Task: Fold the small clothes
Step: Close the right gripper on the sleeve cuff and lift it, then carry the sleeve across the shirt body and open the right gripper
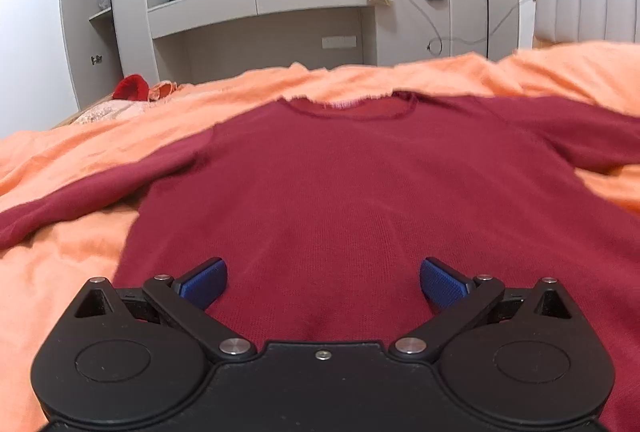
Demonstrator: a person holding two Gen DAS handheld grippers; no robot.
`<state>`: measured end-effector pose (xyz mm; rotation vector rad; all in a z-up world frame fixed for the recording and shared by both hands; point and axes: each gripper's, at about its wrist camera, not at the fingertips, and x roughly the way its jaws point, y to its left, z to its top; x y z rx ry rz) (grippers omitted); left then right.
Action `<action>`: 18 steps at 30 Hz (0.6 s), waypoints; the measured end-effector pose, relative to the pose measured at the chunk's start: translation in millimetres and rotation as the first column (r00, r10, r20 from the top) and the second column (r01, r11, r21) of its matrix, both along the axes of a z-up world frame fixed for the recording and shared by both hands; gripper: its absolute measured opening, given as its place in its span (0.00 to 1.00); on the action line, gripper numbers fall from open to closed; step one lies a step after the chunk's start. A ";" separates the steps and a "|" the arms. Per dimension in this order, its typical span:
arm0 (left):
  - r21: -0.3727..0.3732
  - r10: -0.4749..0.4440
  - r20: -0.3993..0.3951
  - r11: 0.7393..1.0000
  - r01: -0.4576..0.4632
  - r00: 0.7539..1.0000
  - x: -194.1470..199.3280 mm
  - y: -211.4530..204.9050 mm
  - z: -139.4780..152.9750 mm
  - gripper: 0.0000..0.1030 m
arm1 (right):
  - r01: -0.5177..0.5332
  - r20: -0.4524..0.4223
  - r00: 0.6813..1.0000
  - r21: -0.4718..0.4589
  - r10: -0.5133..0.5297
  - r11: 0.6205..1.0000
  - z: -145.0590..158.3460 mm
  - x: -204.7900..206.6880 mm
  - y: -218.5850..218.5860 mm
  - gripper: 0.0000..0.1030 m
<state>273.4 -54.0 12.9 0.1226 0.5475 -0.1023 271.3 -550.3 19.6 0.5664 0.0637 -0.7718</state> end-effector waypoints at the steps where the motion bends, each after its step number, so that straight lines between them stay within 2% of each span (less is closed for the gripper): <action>1: -0.009 0.003 0.009 1.000 -0.003 1.000 -1.8 2.6 4.5 1.00 | -0.029 0.015 0.999 -0.029 0.030 0.999 7.3 -1.4 7.4 0.09; 5: 0.007 0.024 0.010 1.000 -0.024 1.000 -2.4 12.3 20.7 1.00 | -0.151 0.026 0.988 -0.114 0.155 0.982 39.1 9.2 44.0 0.09; 9: -0.053 0.078 -0.014 0.995 -0.079 0.997 5.1 37.4 35.1 1.00 | -0.265 -0.009 0.962 -0.275 0.273 0.924 81.7 36.6 99.7 0.09; 12: -0.118 0.133 -0.045 0.983 -0.138 0.990 13.1 62.1 43.3 1.00 | -0.375 -0.049 0.921 -0.373 0.386 0.849 110.0 60.7 149.4 0.09; 18: -0.180 0.255 -0.053 0.948 -0.261 0.965 21.3 106.6 57.0 1.00 | -0.589 -0.133 0.785 -0.461 0.605 0.664 132.8 99.9 248.0 0.09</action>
